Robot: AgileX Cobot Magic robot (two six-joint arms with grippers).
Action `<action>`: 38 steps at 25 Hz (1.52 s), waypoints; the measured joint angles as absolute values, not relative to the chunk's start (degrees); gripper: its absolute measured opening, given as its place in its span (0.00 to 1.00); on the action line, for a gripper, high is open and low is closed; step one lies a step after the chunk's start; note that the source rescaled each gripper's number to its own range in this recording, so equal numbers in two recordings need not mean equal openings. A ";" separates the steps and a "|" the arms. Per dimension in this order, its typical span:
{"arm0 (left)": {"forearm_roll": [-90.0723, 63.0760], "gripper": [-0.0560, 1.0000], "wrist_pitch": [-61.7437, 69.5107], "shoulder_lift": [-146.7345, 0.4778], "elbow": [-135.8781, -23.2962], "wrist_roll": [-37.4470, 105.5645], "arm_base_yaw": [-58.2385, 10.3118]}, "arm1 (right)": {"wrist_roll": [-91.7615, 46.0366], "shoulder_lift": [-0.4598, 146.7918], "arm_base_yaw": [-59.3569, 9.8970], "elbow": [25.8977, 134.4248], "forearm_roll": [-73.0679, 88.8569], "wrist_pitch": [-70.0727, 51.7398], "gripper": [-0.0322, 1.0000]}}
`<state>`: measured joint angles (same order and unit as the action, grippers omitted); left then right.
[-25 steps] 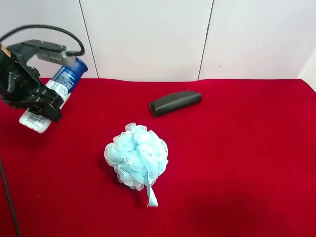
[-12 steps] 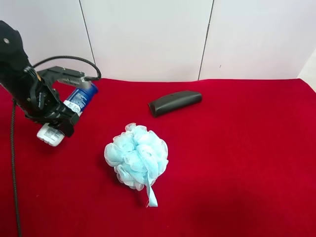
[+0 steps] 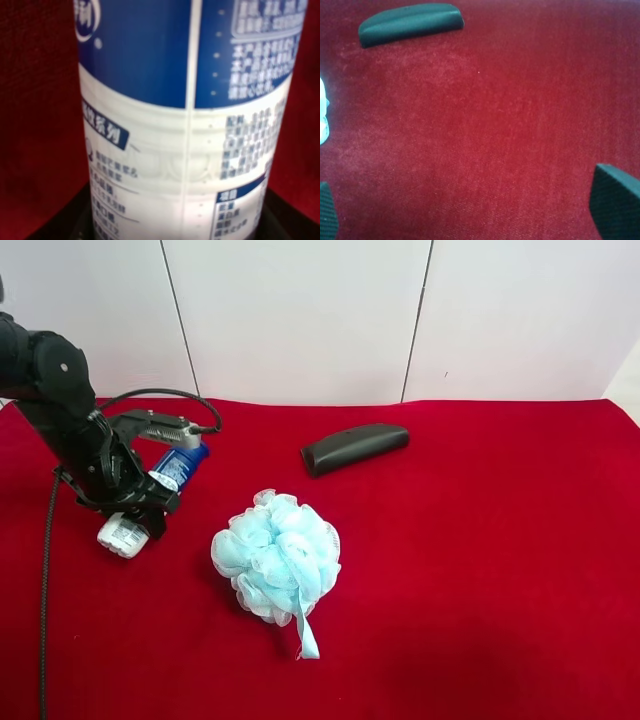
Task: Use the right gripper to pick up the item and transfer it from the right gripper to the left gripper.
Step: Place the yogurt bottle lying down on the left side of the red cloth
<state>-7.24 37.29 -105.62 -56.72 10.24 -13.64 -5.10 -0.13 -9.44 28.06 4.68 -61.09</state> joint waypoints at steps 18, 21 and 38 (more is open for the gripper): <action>-6.90 0.13 35.84 -109.86 -56.72 8.45 -13.64 | -5.10 -0.13 -9.44 28.06 4.68 -61.09 1.00; -6.33 0.77 35.18 -109.80 -56.86 8.45 -13.64 | -5.10 -0.13 -9.44 28.06 4.68 -61.09 1.00; -2.92 1.00 37.47 -103.25 -57.09 8.45 -13.64 | -5.10 -0.13 -9.44 28.06 4.68 -61.09 1.00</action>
<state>-2.92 37.47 -103.25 -57.09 8.45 -13.64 -5.10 -0.13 -9.44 28.06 4.68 -61.09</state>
